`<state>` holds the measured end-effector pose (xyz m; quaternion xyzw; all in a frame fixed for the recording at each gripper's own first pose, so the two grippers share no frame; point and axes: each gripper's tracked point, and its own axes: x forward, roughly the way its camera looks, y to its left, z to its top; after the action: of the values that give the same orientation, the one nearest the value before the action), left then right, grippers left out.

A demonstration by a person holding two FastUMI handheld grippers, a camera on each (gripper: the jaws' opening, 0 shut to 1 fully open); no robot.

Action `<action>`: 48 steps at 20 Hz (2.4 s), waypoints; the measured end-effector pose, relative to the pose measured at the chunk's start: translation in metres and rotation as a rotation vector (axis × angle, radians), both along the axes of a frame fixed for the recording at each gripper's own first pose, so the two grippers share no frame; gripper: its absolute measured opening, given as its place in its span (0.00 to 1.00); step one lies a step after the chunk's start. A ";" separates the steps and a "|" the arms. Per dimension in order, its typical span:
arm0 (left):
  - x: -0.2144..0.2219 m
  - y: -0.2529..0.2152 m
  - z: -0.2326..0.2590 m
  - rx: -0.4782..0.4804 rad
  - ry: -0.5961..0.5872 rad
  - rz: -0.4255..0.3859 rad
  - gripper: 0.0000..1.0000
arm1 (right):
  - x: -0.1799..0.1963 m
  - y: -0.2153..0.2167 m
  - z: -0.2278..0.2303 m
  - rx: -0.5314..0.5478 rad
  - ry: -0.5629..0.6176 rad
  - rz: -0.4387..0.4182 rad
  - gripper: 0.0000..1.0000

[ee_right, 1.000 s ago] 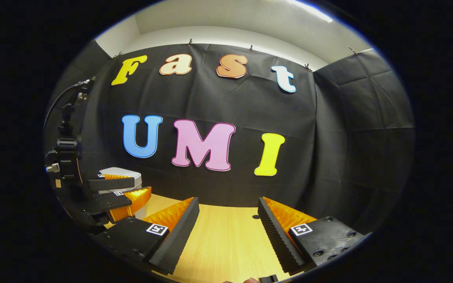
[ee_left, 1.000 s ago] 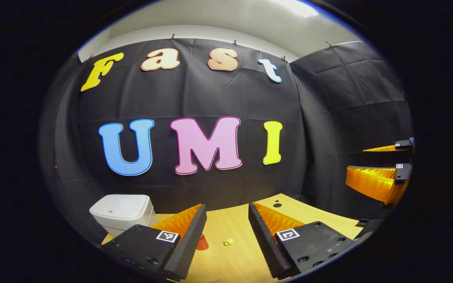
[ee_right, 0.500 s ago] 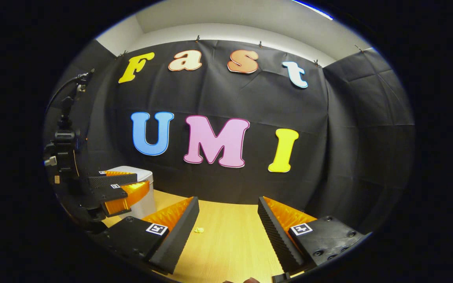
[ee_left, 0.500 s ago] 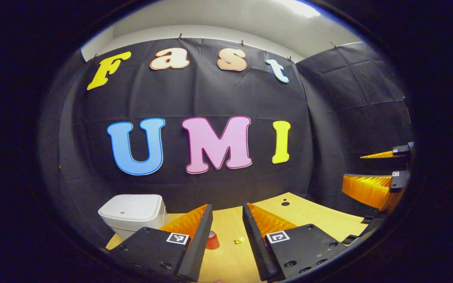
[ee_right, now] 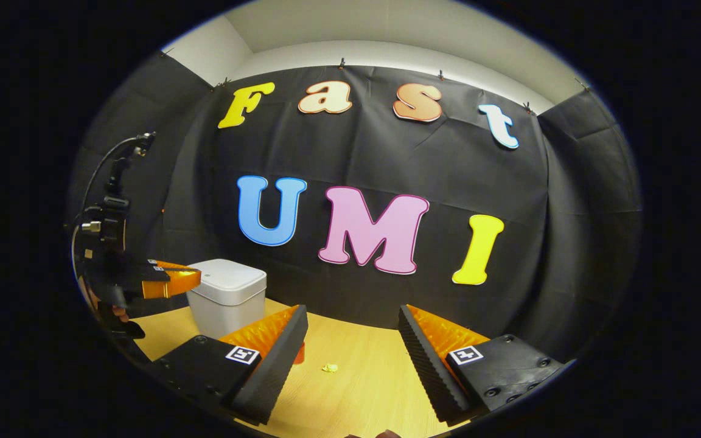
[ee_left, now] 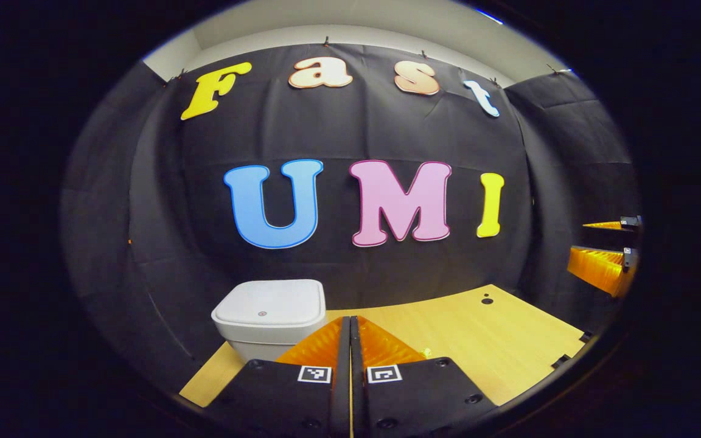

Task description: Press the lid of the desktop garbage bin to open it, pick up the crumpled paper on the desktop and throw it into the bin, then pick up the pop can on the desktop and drop it into the bin, and finally close the garbage bin lid.

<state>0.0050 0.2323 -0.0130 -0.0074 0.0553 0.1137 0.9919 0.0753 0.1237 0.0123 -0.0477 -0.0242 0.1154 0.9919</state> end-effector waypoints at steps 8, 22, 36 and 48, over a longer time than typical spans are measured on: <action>0.078 0.115 -0.005 -0.080 0.131 0.101 0.06 | 0.038 0.022 -0.010 0.011 0.020 0.160 0.96; 0.109 0.147 -0.086 0.005 0.443 0.168 0.06 | 0.129 0.024 -0.045 0.015 0.082 0.241 0.96; 0.032 0.114 0.038 0.106 0.136 0.170 0.67 | 0.206 0.040 -0.120 -0.051 0.285 0.168 0.97; -0.111 0.046 0.043 0.029 0.022 0.288 0.96 | 0.267 0.055 -0.286 -0.079 0.725 0.121 0.98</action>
<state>-0.1061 0.2784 0.0303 0.0004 0.0628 0.2558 0.9647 0.3422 0.1789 -0.2735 -0.0403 0.3306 0.1839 0.9248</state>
